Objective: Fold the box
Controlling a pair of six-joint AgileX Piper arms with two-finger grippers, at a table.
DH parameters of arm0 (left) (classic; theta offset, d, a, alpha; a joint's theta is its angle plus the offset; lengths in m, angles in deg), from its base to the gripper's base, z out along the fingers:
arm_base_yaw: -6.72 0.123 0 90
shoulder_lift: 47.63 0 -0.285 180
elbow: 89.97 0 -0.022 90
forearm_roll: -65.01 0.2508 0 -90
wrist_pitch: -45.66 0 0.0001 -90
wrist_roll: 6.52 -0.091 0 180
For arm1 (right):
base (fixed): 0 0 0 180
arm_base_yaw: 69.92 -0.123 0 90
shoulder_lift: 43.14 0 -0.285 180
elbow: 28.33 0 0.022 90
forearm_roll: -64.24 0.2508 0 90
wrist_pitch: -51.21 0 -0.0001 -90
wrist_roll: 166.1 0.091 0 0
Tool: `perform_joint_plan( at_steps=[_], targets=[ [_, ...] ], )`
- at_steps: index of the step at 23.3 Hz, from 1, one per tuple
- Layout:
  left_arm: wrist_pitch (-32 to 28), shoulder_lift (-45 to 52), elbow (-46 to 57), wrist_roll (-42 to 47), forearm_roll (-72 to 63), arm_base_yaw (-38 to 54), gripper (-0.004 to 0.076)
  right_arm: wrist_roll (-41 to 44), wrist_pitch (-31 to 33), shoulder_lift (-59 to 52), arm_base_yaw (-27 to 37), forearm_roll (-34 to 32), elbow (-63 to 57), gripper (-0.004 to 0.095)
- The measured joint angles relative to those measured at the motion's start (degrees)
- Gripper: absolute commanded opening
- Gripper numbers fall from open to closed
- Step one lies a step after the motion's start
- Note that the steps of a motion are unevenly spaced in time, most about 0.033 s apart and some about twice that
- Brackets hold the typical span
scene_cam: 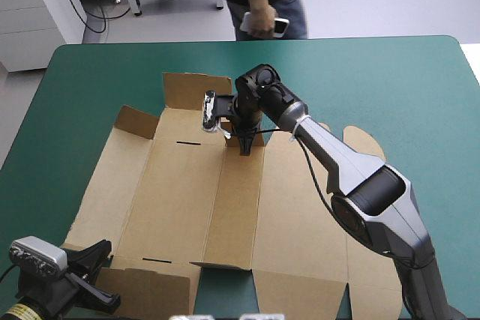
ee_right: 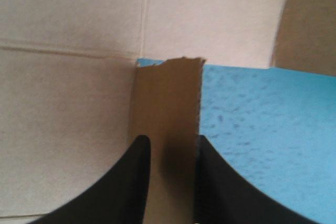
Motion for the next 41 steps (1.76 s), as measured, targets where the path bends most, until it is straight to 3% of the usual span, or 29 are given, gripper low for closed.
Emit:
perform_joint_plan(
  at_steps=[6,9,10,11,13,18,19,26,29,31,37,39,41],
  targets=[
    [0.0,0.0,0.0,0.0,0.0,0.0,-0.0008,14.55,0.27,-7.67,0.0,-0.35,8.54,0.035],
    [0.0,0.0,0.0,0.0,0.0,0.0,-0.0008,21.33,0.79,-14.03,0.0,-0.55,7.86,0.0194],
    [0.0,0.0,0.0,0.0,0.0,0.0,-0.0008,23.35,0.98,-16.07,0.0,-0.6,7.38,0.0024],
    [0.0,0.0,0.0,0.0,0.0,0.0,-0.0008,26.81,1.1,-21.61,0.0,-0.6,5.38,-0.0019],
    [0.0,0.0,0.0,0.0,0.0,0.0,-0.0008,31.08,1.23,-29.57,0.0,-0.6,1.33,-0.0015],
    [0.0,0.0,0.0,0.0,-0.36,0.0,-0.0008,39.28,1.47,-52.89,0.0,-0.75,-20.94,-0.0014],
    [0.0,0.0,0.0,0.0,-0.5,0.0,-0.0008,41.53,0.85,-59.31,0.0,-0.79,-30.03,-0.0014],
    [0.0,0.0,0.0,0.0,-0.61,0.0,-0.0008,56.18,-13.1,-90.5,0.0,-0.79,-72.17,-0.0014],
    [0.0,0.0,0.0,0.0,-0.63,0.0,0.0011,59.34,-15.58,-97.72,0.0,-0.79,-81.75,-0.0014],
    [0.0,0.0,0.0,0.0,-0.63,0.0,0.0069,60.41,-16.33,-100.98,0.0,-0.79,-86.08,-0.0014],
    [0.0,0.0,0.0,-0.95,-0.63,0.0,0.0425,61.96,-18.88,-107.7,0.0,-0.79,-93.42,-0.0014],
    [0.0,0.0,0.0,-1.53,-0.63,0.0,0.048,62.01,-19.52,-108.46,0.0,-0.74,-94.15,-0.0014],
    [0.0,0.0,0.0,-1.91,-0.63,0.0,0.0482,62.08,-19.81,-109.04,0.0,-0.74,-95.03,-0.0015]
  ],
)
